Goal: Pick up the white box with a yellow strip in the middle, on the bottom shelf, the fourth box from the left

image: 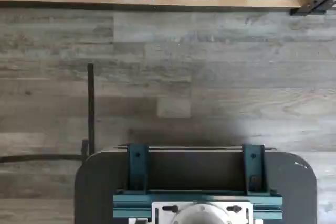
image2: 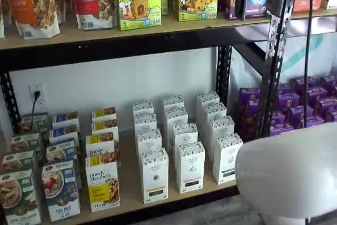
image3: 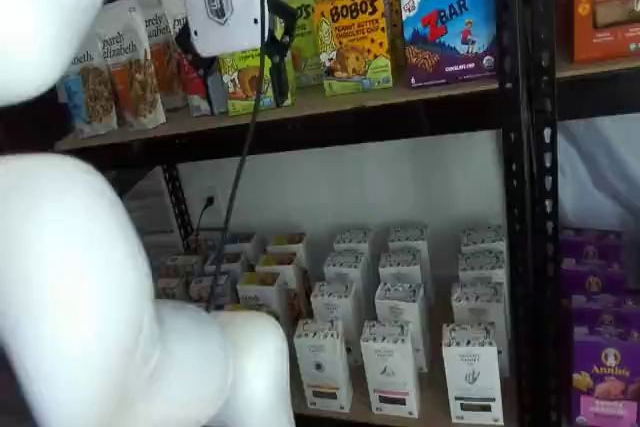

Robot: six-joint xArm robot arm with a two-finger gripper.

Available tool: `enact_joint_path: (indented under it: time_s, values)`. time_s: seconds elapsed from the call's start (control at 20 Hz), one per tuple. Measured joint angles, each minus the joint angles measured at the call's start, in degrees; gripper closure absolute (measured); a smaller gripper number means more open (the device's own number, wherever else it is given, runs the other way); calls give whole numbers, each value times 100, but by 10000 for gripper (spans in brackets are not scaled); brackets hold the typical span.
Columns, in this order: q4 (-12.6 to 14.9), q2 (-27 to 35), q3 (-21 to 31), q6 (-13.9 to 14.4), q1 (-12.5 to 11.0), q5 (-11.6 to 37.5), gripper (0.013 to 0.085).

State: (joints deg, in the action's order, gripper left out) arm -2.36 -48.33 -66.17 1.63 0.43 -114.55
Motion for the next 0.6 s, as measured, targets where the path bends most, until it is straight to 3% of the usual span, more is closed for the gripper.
enact_joint_path:
  time_s: [0.15, 0.6]
  values:
    - [-432, -370, 338, -253, -398, 600, 130]
    - [-589, -420, 555, -260, -414, 814, 130]
